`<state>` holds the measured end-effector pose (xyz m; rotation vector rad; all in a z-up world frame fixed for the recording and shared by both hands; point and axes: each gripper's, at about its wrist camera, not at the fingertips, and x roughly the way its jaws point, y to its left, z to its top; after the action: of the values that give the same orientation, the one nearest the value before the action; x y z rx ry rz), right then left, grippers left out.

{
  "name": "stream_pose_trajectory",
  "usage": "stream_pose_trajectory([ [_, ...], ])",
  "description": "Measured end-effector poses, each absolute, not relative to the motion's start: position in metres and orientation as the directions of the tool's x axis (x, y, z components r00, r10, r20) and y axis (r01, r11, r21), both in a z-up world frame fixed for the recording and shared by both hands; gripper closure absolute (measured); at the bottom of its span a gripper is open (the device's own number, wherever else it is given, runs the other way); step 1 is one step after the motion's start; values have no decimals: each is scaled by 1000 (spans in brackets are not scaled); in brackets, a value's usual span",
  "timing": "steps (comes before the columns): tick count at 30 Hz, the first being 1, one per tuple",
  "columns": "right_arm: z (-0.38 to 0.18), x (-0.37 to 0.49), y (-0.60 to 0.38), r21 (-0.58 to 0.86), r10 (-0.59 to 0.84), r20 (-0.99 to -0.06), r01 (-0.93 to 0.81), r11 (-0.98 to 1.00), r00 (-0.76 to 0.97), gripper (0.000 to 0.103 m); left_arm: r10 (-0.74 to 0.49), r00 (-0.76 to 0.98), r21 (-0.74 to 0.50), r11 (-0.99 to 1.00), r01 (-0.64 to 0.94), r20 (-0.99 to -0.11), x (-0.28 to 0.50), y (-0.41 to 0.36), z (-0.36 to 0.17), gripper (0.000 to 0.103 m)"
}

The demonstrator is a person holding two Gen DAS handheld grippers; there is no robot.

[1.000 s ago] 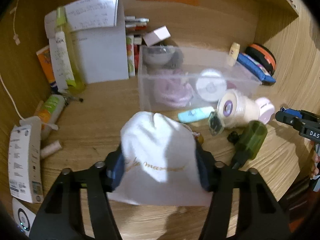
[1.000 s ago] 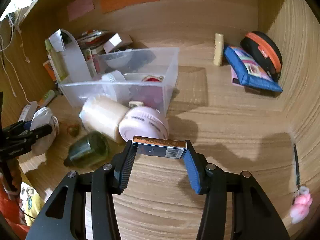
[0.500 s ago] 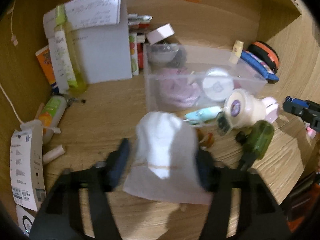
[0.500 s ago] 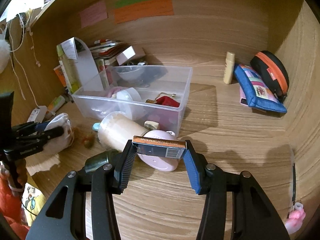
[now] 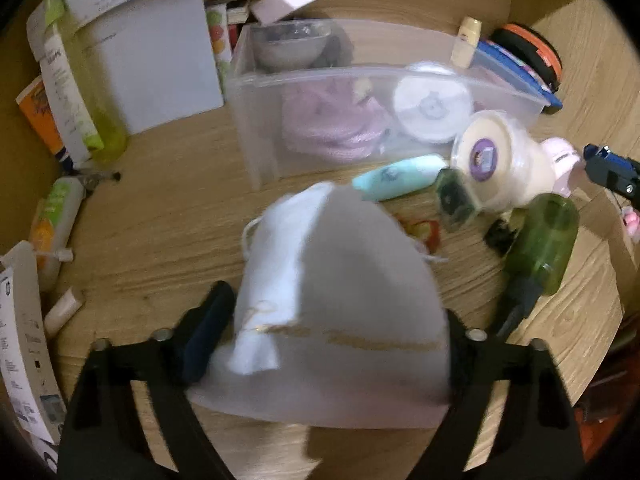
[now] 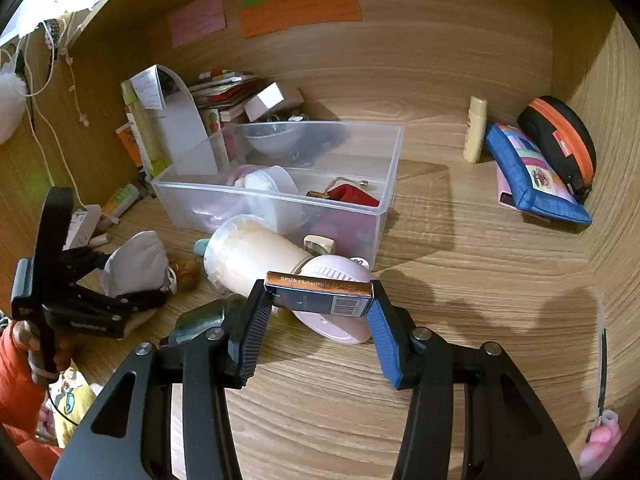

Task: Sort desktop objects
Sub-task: 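Grasp the white cloth bag with the left gripper while the right gripper grasps the small box, then carry the cloth bag and small box over the clear box and release them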

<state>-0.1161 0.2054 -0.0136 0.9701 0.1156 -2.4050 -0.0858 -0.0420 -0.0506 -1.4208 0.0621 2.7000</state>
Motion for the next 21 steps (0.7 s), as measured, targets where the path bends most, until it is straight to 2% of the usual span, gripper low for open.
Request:
stream_pose_trajectory([
  [3, -12, -117, 208, 117, -448, -662, 507, -854, -601, 59, 46, -587, 12, -995, -95, -808, -79, -40, -47, 42],
  [8, -7, -119, 213, 128, -454, -645, 499, -857, -615, 59, -17, -622, 27, -1000, -7, -783, -65, -59, -41, 48],
  [14, -4, -126, 215, 164, -481, -625, 498, -851, -615, 59, -29, -661, -21, -997, 68, -750, -53, -92, -14, 49],
  [21, 3, -135, 215, 207, -523, -589, 510, -835, -616, 59, -12, -725, -69, -994, 82, -689, -48, -102, 23, 49],
])
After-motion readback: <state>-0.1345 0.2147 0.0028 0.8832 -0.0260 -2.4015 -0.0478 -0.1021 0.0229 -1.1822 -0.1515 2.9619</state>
